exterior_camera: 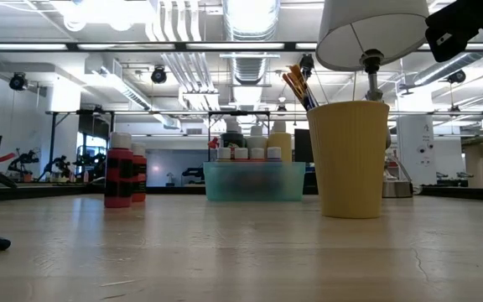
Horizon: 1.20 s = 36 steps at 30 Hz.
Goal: Pick & Place Paint Supplies
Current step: Put the small pink paint bottle into the green bin
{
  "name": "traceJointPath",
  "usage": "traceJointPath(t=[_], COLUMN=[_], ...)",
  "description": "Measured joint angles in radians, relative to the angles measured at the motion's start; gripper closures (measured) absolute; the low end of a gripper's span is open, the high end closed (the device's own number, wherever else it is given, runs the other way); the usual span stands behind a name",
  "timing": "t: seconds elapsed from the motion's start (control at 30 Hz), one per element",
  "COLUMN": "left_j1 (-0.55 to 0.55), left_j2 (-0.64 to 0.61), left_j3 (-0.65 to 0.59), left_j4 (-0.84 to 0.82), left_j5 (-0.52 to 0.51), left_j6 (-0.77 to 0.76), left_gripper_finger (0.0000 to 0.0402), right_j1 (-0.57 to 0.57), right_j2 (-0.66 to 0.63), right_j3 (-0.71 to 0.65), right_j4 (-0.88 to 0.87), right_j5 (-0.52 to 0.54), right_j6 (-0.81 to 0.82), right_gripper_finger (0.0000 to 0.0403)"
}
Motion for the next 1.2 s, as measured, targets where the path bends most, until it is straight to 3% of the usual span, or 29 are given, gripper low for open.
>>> traceJointPath(t=[0.37,1.2], left_j1=[0.0,0.0], left_j2=[0.0,0.0], left_j3=[0.0,-0.065], left_j4=[0.0,0.064], left_j5=[-0.001,-0.02], left_j6=[0.129,0.188], left_gripper_finger=[0.0128,0.013], right_j1=[0.0,0.0], right_j2=[0.0,0.0], right_j3=[0.0,0.0], right_j4=[0.0,0.0], right_j5=[0.0,0.0], right_j6=[0.0,0.0], right_gripper_finger=[0.0394,0.0394])
